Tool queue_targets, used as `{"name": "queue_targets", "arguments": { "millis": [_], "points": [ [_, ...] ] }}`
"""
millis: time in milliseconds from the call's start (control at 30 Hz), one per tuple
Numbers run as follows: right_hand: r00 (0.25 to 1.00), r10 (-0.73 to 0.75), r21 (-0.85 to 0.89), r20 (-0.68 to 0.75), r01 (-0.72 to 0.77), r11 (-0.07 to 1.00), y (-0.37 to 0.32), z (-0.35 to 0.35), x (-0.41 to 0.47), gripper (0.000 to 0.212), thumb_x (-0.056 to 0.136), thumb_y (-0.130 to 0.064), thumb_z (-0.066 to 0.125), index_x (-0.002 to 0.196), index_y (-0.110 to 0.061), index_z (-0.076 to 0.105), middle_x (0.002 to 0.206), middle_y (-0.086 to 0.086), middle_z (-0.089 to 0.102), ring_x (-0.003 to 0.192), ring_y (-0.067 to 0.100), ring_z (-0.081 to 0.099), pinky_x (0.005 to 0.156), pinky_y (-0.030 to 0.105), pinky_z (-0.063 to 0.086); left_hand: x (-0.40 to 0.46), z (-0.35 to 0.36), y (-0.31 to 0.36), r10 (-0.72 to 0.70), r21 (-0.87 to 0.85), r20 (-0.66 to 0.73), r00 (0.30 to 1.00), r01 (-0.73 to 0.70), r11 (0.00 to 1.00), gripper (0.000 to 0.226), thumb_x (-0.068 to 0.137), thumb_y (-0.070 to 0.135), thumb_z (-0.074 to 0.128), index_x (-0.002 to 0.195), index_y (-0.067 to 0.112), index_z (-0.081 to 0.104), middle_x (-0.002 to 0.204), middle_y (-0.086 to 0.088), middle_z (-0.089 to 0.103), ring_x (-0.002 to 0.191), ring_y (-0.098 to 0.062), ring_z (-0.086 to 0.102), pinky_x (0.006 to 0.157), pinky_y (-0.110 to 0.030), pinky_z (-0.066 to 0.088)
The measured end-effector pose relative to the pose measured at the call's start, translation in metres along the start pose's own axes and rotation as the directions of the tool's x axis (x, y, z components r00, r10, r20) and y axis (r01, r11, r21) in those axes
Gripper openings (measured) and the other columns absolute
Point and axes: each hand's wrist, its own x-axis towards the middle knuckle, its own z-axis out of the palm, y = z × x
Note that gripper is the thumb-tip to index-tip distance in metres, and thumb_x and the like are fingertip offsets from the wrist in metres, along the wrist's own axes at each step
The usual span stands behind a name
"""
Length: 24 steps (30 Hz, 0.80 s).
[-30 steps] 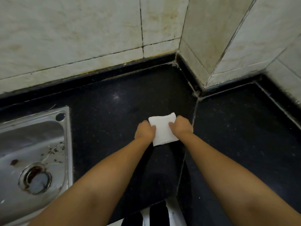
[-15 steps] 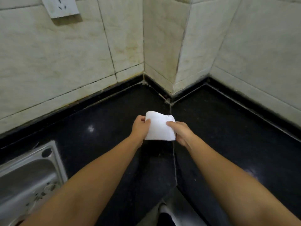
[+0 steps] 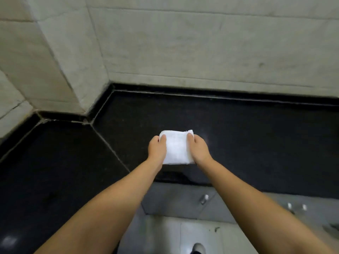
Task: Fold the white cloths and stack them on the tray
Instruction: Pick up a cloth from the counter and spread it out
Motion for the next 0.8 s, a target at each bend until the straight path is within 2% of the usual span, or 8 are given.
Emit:
{"name": "queue_targets", "arguments": {
  "millis": [133, 333, 433, 600, 734, 800],
  "points": [
    [0.965, 0.041, -0.033, -0.258, -0.051, 0.998, 0.049, -0.101, -0.027, 0.046, 0.101, -0.036, 0.03, 0.095, 0.001, 0.058, 0.096, 0.008, 0.061, 0.084, 0.02, 0.052, 0.07, 0.029, 0.035, -0.048, 0.096, 0.022, 0.154, 0.115, 0.192, 0.969, -0.178, 0.977, 0.028, 0.098, 0.023, 0.039, 0.074, 0.009, 0.04, 0.07, -0.001, 0.039, 0.067, -0.015, 0.036, 0.056, -0.03, 0.028],
    [0.842, 0.126, -0.035, -0.524, -0.169, 0.985, 0.127, -0.26, -0.092, 0.041, 0.102, -0.033, 0.028, 0.085, -0.004, 0.052, 0.087, 0.005, 0.056, 0.08, 0.021, 0.049, 0.067, 0.027, 0.03, -0.157, 0.245, 0.035, 0.327, 0.147, 0.46, 0.825, -0.434, 0.889, 0.036, 0.097, 0.025, 0.038, 0.064, 0.016, 0.028, 0.062, 0.002, 0.033, 0.058, -0.013, 0.027, 0.054, -0.031, 0.022],
    [0.787, 0.133, -0.084, -0.602, -0.228, 0.97, 0.167, -0.34, -0.126, 0.038, 0.103, -0.031, 0.027, 0.082, -0.006, 0.048, 0.088, 0.009, 0.056, 0.082, 0.025, 0.049, 0.065, 0.026, 0.026, -0.215, 0.32, 0.035, 0.34, 0.13, 0.543, 0.768, -0.477, 0.869, 0.036, 0.097, 0.026, 0.038, 0.064, 0.016, 0.029, 0.062, 0.002, 0.035, 0.06, -0.015, 0.029, 0.056, -0.032, 0.024],
    [0.713, 0.122, -0.148, -0.69, -0.304, 0.941, 0.222, -0.462, -0.175, 0.044, 0.104, -0.029, 0.026, 0.097, -0.001, 0.059, 0.11, 0.022, 0.063, 0.104, 0.036, 0.057, 0.078, 0.033, 0.036, -0.31, 0.429, 0.04, 0.353, 0.098, 0.644, 0.678, -0.531, 0.842, 0.037, 0.097, 0.026, 0.038, 0.064, 0.016, 0.027, 0.06, 0.002, 0.032, 0.058, -0.014, 0.026, 0.053, -0.033, 0.022],
    [0.669, 0.133, -0.13, -0.731, -0.329, 0.935, 0.25, -0.535, -0.197, 0.038, 0.104, -0.022, 0.028, 0.097, 0.002, 0.058, 0.11, 0.025, 0.061, 0.104, 0.035, 0.056, 0.072, 0.031, 0.028, -0.357, 0.5, 0.05, 0.363, 0.076, 0.694, 0.622, -0.564, 0.822, 0.038, 0.097, 0.025, 0.038, 0.063, 0.016, 0.026, 0.06, 0.002, 0.032, 0.061, -0.017, 0.028, 0.055, -0.034, 0.023],
    [0.645, 0.134, -0.127, -0.753, -0.342, 0.931, 0.264, -0.567, -0.2, 0.035, 0.104, -0.02, 0.029, 0.087, -0.001, 0.053, 0.106, 0.027, 0.061, 0.102, 0.037, 0.056, 0.071, 0.032, 0.027, -0.37, 0.536, 0.055, 0.364, 0.064, 0.72, 0.591, -0.578, 0.813, 0.038, 0.098, 0.025, 0.038, 0.062, 0.015, 0.028, 0.061, 0.001, 0.035, 0.064, -0.019, 0.031, 0.059, -0.033, 0.026]
  ]
}}
